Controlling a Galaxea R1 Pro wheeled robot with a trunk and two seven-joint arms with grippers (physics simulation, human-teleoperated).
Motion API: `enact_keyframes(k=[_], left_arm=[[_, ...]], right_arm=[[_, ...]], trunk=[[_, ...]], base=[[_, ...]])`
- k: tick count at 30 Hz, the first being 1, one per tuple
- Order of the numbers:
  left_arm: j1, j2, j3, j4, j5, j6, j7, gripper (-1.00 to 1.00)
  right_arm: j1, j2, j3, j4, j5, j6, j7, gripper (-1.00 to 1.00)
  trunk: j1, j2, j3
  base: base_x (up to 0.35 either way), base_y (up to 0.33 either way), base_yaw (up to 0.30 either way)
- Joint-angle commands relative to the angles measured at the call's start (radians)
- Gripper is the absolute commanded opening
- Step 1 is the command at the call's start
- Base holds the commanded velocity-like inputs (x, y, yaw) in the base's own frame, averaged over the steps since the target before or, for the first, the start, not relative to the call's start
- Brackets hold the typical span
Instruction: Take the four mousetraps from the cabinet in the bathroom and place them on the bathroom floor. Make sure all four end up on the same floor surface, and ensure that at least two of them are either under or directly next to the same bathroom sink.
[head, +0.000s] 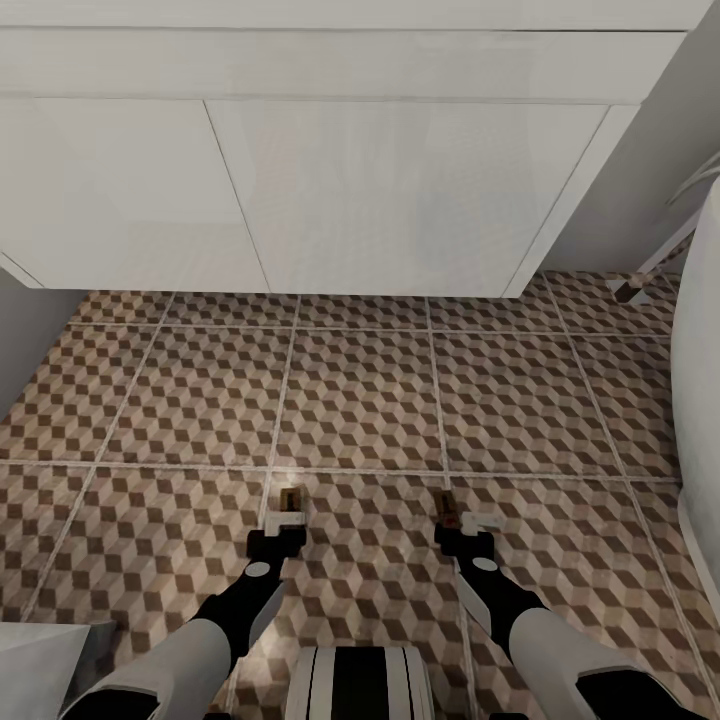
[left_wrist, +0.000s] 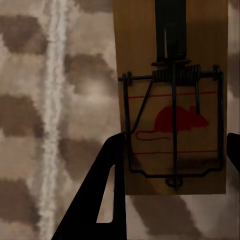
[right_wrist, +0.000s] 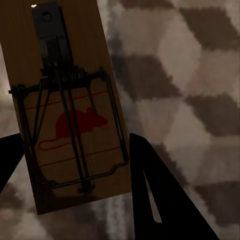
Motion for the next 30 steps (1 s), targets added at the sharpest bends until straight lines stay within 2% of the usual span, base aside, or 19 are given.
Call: enact_keyframes(k=[1,12,19,22,30], left_arm=[[-0.001,-0.001,-0.006,0.001,-0.007,0.001,0.011,-1.00],[-0.001,0.001,-0.008,0.004,-0.008,-0.024,-0.047,-1.00],[-0.001,0.002,-0.001,0.000,0.004,-0.121,-0.049,-1.00],[-0.001,0.001,0.008,-0.003,0.012,-0.113,-0.047,-1.00],[-0.001,0.000,-0.016,-0.014,0.007,-0.041,-0.049,-1.00]], right_arm=[[-0.001,0.000,0.009,0.001,-0.014,-0.004,-0.008,-1.00],[0.000,-0.001,0.009,0.000,-0.012,-0.004,-0.010,-1.00],[0.000,-0.002,0.007,-0.001,-0.012,-0.004,-0.010,-1.00],[-0.001,-0.003,0.007,0.000,-0.012,-0.004,-0.010,-1.00],[0.000,-0.002,0.007,0.000,-0.012,-0.004,-0.010,-1.00]], trunk=[[0.000,0.000,-0.001],[0.000,0.000,-0.001],[0.000,0.000,-0.001],[0.000,0.000,-0.001],[0.000,0.000,-0.001]], base=[[0.000,0.000,0.000],[0.000,0.000,0.000],[0.000,0.000,0.000],[0.000,0.000,0.000],[0.000,0.000,0.000]])
